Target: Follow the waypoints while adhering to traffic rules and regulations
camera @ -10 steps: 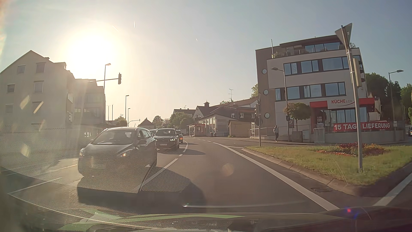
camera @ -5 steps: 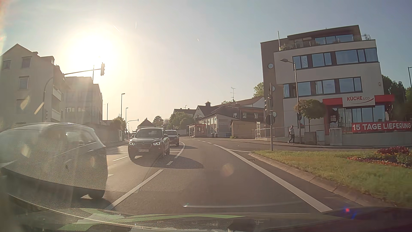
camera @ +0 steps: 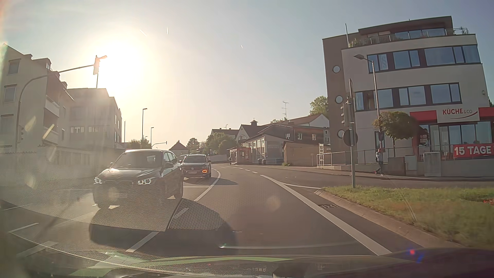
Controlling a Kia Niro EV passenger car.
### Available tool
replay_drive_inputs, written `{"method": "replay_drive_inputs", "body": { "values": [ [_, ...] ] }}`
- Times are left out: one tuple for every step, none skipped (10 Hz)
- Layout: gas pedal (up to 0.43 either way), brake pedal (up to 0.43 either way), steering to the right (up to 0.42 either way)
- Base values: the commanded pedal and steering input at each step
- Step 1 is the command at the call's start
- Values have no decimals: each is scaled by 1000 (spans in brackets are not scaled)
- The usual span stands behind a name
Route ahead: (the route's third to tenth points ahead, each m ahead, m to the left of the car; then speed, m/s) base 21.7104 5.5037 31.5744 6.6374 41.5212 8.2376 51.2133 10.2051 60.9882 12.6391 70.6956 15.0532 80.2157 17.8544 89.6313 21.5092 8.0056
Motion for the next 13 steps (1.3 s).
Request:
{"method": "replay_drive_inputs", "body": {
  "values": [
    [130,0,-26],
    [130,0,-27],
    [110,0,-27],
    [87,0,-29],
    [87,0,-31],
    [87,0,-32],
    [87,0,-32],
    [98,0,-31],
    [150,0,-30],
    [169,0,-28],
    [169,0,-27],
    [169,0,-26],
    [169,0,-27]
  ]
}}
